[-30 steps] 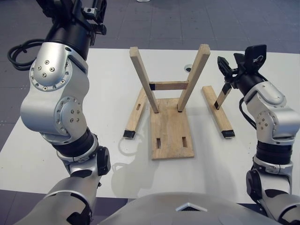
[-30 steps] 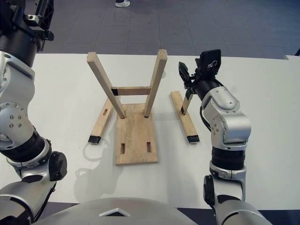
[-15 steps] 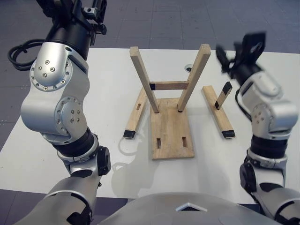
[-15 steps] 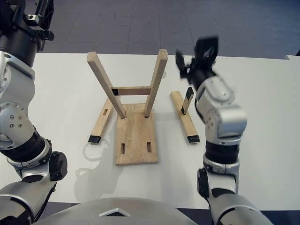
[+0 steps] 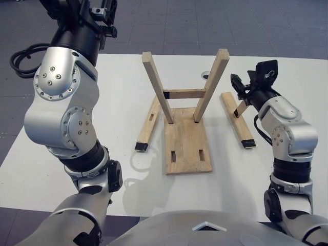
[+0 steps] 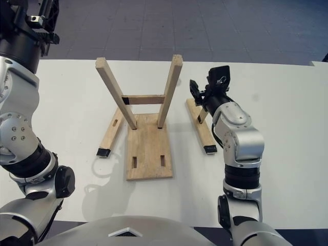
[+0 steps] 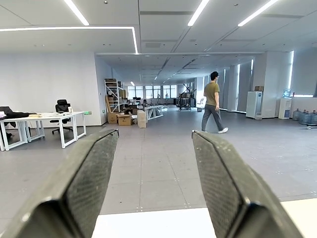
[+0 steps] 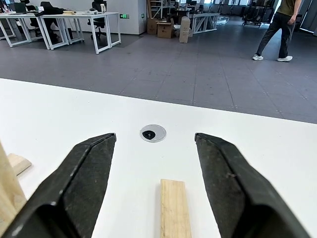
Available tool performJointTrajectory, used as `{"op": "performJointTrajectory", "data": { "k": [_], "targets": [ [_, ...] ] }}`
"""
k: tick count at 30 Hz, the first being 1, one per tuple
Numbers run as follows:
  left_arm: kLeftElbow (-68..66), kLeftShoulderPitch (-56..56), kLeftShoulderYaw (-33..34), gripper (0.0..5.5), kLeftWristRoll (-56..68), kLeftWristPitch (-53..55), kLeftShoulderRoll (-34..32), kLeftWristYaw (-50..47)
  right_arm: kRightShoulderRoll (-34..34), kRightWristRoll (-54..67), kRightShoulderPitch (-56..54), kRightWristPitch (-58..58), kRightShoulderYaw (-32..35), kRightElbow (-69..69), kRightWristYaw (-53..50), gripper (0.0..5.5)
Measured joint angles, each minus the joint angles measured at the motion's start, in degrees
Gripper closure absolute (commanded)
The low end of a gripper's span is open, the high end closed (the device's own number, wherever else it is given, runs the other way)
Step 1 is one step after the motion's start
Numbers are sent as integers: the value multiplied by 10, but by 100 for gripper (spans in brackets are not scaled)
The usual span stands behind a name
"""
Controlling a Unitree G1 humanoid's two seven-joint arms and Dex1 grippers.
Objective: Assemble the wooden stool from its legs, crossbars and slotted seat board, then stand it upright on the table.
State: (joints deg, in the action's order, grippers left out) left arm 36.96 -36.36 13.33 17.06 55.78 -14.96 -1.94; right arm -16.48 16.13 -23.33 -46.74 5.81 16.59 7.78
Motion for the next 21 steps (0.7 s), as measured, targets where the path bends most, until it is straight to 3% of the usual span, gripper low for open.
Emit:
{"op": "performJointTrajectory", "data": {
  "k": [8,12,17,21],
  "targets": [
    [11,6,0,275,-3,0,5,-8,-8,16,-73,-28,40,42,-6,256],
    [28,13,1,275,-5,1,8,-12,-59,36,-70,-121,68,123,3,256],
    [44,27,5,275,-10,13,10,-19,-80,84,16,-242,75,227,32,177],
    [48,27,5,275,-10,23,10,-19,-91,79,120,-253,47,244,39,88]
  ]
}}
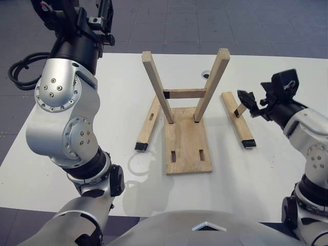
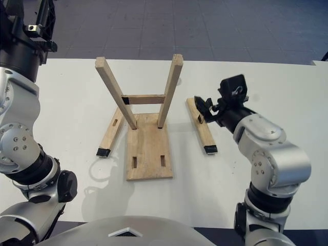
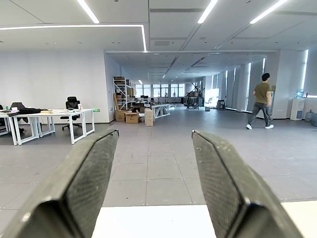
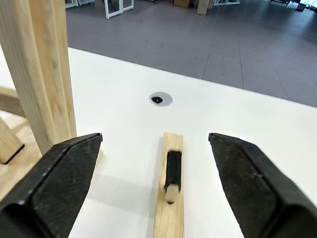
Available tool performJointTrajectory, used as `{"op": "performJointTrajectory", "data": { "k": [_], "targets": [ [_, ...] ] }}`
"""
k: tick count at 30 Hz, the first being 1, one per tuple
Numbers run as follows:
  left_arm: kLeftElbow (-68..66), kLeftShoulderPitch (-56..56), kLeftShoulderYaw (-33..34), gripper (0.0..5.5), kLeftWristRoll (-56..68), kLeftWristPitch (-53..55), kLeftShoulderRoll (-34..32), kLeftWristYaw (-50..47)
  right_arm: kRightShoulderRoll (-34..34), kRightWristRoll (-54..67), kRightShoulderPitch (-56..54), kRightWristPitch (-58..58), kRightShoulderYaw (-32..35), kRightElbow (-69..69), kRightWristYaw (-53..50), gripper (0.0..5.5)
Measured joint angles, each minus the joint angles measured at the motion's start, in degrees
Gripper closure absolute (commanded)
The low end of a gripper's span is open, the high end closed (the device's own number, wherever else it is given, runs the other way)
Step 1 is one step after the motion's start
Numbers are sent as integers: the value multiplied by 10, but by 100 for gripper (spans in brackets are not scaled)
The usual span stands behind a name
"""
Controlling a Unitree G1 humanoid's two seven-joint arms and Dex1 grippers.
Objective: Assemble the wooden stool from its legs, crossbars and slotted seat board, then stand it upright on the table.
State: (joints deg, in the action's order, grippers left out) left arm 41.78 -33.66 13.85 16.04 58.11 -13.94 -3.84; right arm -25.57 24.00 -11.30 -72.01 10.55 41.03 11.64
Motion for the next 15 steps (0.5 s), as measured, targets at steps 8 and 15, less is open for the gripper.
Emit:
{"op": "performJointTrajectory", "data": {
  "k": [8,15],
  "targets": [
    [-2,0,-2,275,1,4,0,1,-22,-54,145,87,-89,-59,16,15],
    [-7,-3,-5,275,5,4,0,3,-8,-81,205,183,-93,-142,15,15]
  ]
}}
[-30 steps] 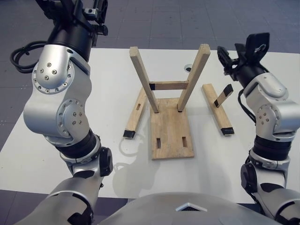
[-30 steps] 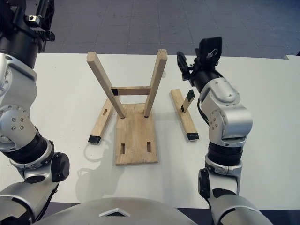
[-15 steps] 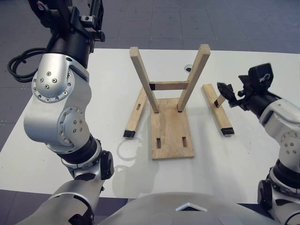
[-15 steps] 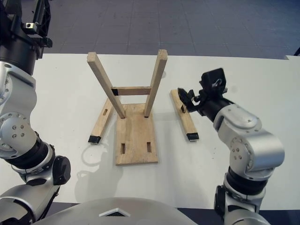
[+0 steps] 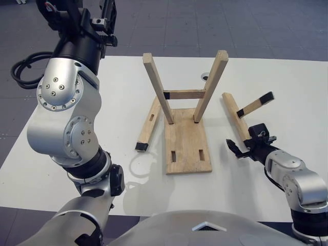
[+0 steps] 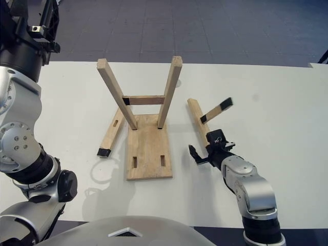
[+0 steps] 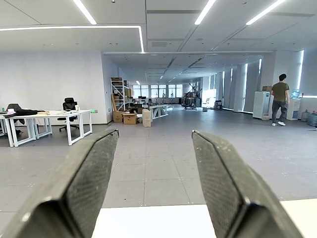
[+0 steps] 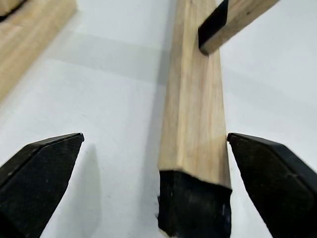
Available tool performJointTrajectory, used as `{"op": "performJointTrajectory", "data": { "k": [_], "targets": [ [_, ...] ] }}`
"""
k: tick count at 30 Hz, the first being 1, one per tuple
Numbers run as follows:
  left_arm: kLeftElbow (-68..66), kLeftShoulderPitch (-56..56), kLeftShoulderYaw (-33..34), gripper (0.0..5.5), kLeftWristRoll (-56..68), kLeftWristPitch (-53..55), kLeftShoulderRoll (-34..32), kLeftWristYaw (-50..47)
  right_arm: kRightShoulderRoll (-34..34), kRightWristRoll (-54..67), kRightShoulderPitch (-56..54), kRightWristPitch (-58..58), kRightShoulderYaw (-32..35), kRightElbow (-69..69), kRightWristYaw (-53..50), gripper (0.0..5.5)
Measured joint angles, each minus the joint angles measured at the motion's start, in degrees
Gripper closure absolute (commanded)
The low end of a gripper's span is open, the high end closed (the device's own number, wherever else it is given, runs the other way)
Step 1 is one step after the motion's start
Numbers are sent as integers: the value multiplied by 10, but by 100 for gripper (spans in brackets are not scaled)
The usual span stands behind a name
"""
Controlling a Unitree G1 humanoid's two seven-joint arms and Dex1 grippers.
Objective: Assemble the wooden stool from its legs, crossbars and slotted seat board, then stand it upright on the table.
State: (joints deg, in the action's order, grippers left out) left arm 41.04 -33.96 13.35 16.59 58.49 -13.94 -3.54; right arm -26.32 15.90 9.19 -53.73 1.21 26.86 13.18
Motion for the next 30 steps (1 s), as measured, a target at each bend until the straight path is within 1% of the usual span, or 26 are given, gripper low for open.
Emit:
{"op": "performJointTrajectory", "data": {
  "k": [3,10,13,15,18,20,21,22,23,30],
  "targets": [
    [-2,0,-2,275,0,0,0,1,0,-1,-11,26,0,-27,5,15],
    [-2,0,-3,275,0,-1,6,3,-6,-11,-51,38,0,-68,9,15],
    [-2,0,-3,275,0,-1,6,2,-7,-12,-54,57,8,-92,15,60],
    [-2,0,-3,275,0,-1,6,3,-6,-11,-58,62,16,-104,19,102],
    [-2,0,-2,275,0,-1,6,3,4,-9,-60,65,24,-113,22,151],
    [-3,0,-1,275,0,-1,5,3,8,-9,-59,70,25,-115,24,176],
    [-3,0,0,275,0,-1,5,3,9,-9,-59,72,25,-116,25,204],
    [-3,0,1,275,0,-1,4,3,10,-9,-59,73,25,-117,28,210],
    [-3,0,2,275,0,-2,4,3,11,-9,-59,73,24,-117,29,235],
    [-3,0,3,275,-1,-3,4,2,11,-9,-67,77,24,-129,39,349]
  ]
}}
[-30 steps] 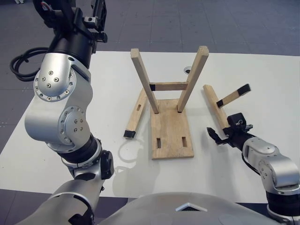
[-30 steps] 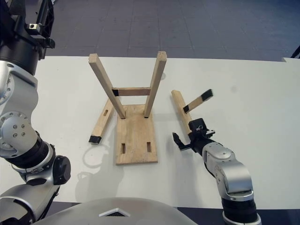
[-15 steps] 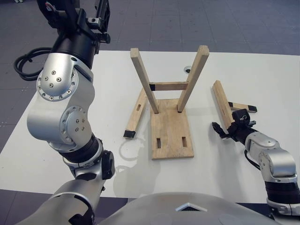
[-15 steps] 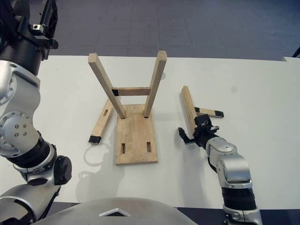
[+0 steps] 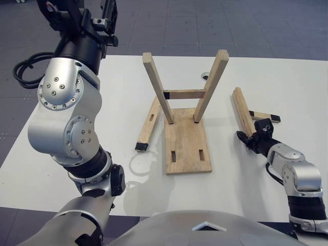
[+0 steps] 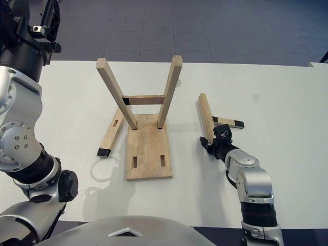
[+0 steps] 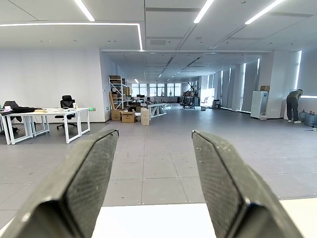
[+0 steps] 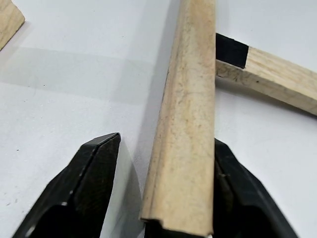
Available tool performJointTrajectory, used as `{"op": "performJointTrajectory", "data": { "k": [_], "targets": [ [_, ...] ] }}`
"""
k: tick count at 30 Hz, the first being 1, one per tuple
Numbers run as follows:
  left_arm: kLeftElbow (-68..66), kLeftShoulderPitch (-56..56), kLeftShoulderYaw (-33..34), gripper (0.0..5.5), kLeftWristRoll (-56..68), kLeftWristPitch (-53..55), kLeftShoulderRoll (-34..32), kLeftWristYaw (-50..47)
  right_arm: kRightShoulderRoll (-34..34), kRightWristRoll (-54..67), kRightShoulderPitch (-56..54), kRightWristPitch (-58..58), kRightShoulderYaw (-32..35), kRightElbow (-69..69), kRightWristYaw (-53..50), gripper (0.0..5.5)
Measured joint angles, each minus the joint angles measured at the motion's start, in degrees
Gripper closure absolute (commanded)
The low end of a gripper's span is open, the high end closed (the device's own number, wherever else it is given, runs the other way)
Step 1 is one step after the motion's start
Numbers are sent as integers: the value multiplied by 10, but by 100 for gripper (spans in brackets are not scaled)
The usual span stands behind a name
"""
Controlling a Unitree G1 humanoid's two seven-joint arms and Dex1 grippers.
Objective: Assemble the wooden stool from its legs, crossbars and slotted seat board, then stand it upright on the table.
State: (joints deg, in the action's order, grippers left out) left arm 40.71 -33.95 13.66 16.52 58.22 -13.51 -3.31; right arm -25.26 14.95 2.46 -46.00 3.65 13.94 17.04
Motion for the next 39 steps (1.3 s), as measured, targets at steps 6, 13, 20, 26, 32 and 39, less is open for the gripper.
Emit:
{"op": "performJointTrajectory", "data": {
  "k": [6,13,20,26,32,39],
  "targets": [
    [0,0,0,275,-1,-1,0,0,1,-1,-8,7,0,-12,0,447],
    [0,0,2,275,-5,-2,0,-1,-15,-42,-60,47,6,-56,-14,448],
    [-69,-77,181,275,178,102,-9,73,-91,-79,-262,187,76,-82,-16,448],
    [-156,-160,296,275,440,233,-14,119,-68,-14,-375,192,83,8,2,448],
    [-282,-185,302,256,657,212,-19,40,9,24,-440,173,-3,70,11,448],
    [-315,-169,201,156,803,133,-66,27,41,28,-442,176,-51,82,35,448]
  ]
}}
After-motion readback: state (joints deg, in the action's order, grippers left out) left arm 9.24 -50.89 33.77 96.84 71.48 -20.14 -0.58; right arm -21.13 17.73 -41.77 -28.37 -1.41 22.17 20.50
